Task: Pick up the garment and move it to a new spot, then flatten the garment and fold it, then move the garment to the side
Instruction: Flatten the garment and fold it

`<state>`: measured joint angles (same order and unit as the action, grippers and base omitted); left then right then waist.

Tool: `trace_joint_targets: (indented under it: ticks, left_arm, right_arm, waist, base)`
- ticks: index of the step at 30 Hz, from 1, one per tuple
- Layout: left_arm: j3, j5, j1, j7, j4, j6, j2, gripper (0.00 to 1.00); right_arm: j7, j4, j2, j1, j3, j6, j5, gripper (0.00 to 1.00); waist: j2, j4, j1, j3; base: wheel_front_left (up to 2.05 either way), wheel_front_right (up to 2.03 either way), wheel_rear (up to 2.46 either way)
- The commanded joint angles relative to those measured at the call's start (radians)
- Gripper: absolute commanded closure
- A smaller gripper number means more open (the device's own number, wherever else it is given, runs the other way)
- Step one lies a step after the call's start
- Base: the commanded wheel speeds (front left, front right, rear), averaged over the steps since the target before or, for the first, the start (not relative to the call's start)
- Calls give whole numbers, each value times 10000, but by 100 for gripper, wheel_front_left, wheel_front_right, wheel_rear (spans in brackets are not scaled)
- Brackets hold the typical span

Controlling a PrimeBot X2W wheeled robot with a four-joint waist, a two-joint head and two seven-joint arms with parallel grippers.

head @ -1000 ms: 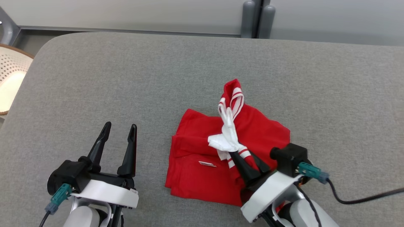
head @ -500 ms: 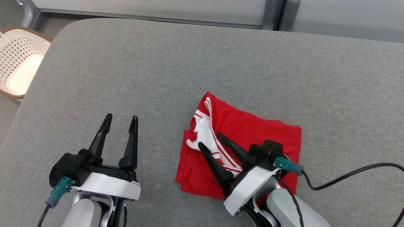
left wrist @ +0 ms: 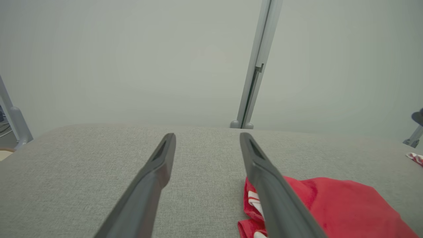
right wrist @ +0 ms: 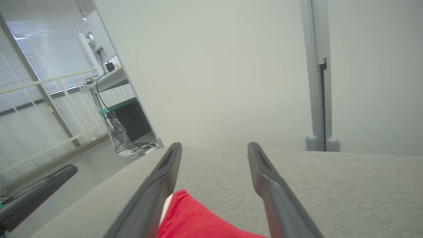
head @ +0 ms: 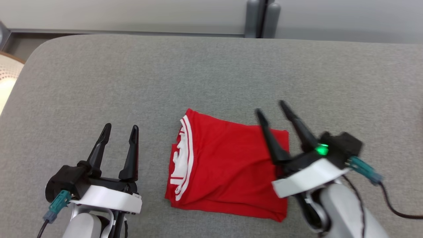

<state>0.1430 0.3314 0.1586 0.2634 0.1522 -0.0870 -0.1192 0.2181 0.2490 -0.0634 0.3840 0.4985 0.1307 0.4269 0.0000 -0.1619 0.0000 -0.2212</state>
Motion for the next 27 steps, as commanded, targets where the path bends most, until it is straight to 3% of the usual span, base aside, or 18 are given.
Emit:
trace_joint_targets:
  ticks: [1, 3, 8, 16, 27]
  left_arm:
    - [-119, -115, -126, 10, -26, 42, -110, 0]
    - [-200, -118, -283, 9, -9, 86, -167, 0]
    - [-323, -28, -528, 2, 11, 120, -304, 0]
    - [-396, 80, -1089, -181, -7, 190, -528, 0]
    - [-356, 157, -2148, -704, -391, 398, -772, 0]
  right_arm:
    - [-118, -302, -297, -524, -729, -1, -356, 0]
    - [-357, -866, -613, -1333, -1997, -1, -769, 0]
    - [-933, -1913, -981, -2781, -3761, -1, -1241, 0]
    - [-1665, -3271, -874, -4065, -4715, -1, -1618, 0]
    - [-2363, -4222, -735, -5472, -4915, -1, -1664, 0]
  waist:
    - [0, 326, 0, 191]
    - [0, 559, 0, 339]
    - [0, 855, 0, 608]
    - [0, 1095, 0, 1143]
    - [0, 1312, 0, 2216]
  base:
    - [0, 0, 0]
    - [0, 0, 0]
    - [0, 0, 0]
    - [0, 0, 0]
    - [0, 0, 0]
